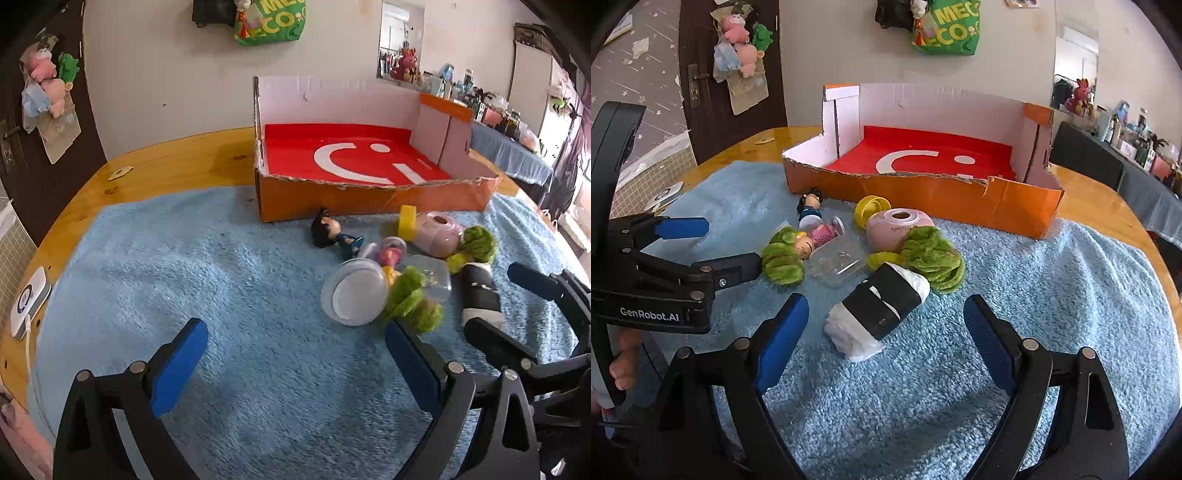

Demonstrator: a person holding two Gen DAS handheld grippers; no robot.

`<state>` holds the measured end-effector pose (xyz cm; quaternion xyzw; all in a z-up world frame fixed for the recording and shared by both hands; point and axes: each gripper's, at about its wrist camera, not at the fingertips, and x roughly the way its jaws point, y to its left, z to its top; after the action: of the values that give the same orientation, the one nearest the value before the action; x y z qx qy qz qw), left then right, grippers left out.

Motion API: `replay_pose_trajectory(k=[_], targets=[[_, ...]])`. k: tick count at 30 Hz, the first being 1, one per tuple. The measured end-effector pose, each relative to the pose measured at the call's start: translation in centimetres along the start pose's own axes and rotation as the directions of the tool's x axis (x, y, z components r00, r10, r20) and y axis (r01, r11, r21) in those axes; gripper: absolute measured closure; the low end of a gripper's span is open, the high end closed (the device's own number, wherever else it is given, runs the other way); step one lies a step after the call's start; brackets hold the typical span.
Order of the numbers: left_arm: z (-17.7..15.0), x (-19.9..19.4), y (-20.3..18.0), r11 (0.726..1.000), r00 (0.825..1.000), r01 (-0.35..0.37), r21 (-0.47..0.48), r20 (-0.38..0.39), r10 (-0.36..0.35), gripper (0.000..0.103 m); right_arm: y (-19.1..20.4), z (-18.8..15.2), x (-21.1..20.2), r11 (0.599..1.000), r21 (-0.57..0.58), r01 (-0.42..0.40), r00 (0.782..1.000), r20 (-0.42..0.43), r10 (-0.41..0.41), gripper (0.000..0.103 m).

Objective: Organize objects
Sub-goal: 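Grasp the white round lid with the left tool while the right tool grasps the black-and-white roll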

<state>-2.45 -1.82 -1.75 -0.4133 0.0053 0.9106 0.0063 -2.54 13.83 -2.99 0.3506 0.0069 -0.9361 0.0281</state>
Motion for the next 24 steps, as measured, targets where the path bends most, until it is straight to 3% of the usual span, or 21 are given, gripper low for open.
replay_pose_trajectory(k=[9, 14, 16, 21, 24], targets=[[0.9, 0.5, 1.3, 0.998, 0.998, -0.068, 0.012, 0.0, 0.068, 0.004, -2.7, 0.0, -0.3, 0.994, 0.055, 0.097, 0.995, -0.037, -0.095, 0.017], [1.3, 0.8, 0.7, 1.0, 1.0, 0.004, 0.023, -0.011, -0.004, 0.004, -1.5, 0.5, 0.5, 0.998, 0.035, 0.057, 0.997, -0.045, -0.055, 0.017], [1.5, 1.2, 0.2, 0.999, 1.0, -0.01, 0.04, -0.009, 0.01, 0.004, -1.5, 0.6, 0.9, 0.997, 0.038, 0.061, 0.997, -0.049, -0.059, 0.017], [1.8, 2.0, 0.2, 0.999, 1.0, 0.01, 0.038, -0.03, -0.009, 0.007, -2.2, 0.7, 1.4, 0.997, 0.067, 0.047, 0.997, -0.065, -0.043, 0.037], [2.1, 2.5, 0.3, 0.999, 0.998, 0.035, 0.035, -0.048, -0.033, 0.012, -2.4, 0.6, 1.6, 0.996, 0.078, 0.032, 0.997, -0.071, -0.027, 0.039]])
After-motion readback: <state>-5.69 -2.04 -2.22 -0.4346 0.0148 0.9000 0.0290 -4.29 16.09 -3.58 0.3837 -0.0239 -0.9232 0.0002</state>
